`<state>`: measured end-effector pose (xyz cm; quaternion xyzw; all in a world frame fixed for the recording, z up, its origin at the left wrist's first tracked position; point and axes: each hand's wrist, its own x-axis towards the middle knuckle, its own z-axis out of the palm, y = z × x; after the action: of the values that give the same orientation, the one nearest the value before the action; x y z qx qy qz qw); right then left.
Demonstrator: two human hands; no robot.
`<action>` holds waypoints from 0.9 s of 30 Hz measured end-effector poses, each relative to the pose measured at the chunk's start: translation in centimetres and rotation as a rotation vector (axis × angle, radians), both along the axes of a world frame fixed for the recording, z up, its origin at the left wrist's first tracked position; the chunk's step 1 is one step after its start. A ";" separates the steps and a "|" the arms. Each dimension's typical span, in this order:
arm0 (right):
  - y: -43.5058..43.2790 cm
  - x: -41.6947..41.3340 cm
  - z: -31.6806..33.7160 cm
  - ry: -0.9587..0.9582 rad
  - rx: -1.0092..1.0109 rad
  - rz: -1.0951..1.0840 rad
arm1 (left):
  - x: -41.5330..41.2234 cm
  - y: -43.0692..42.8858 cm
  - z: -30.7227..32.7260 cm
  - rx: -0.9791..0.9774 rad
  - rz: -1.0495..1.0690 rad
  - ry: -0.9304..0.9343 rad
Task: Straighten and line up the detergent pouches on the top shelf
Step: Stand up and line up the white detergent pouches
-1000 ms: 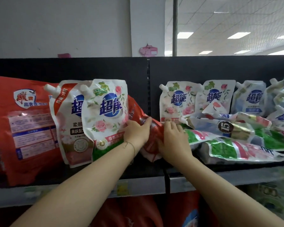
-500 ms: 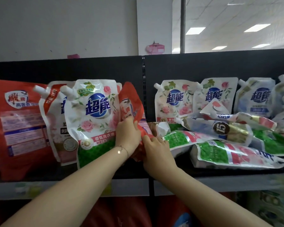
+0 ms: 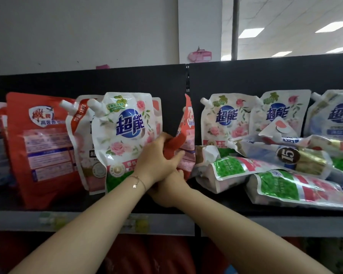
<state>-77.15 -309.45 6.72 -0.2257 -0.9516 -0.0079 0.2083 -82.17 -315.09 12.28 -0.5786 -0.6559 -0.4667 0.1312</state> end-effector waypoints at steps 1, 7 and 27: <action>0.0 0.3 0.3 -0.109 0.062 0.006 | 0.4 0.2 0.1 -0.009 0.041 0.029; 0.9 4.9 2.8 -0.026 -0.275 0.372 | 2.3 2.3 1.6 -0.038 0.290 0.064; 9.4 2.2 10.3 -0.321 0.134 -0.065 | -1.0 0.1 -3.0 0.399 0.258 -0.126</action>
<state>-74.91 -300.00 17.04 -0.2380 -0.9621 -0.1141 0.0680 -83.15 -314.97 9.29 -0.4225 -0.6259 -0.6017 0.2601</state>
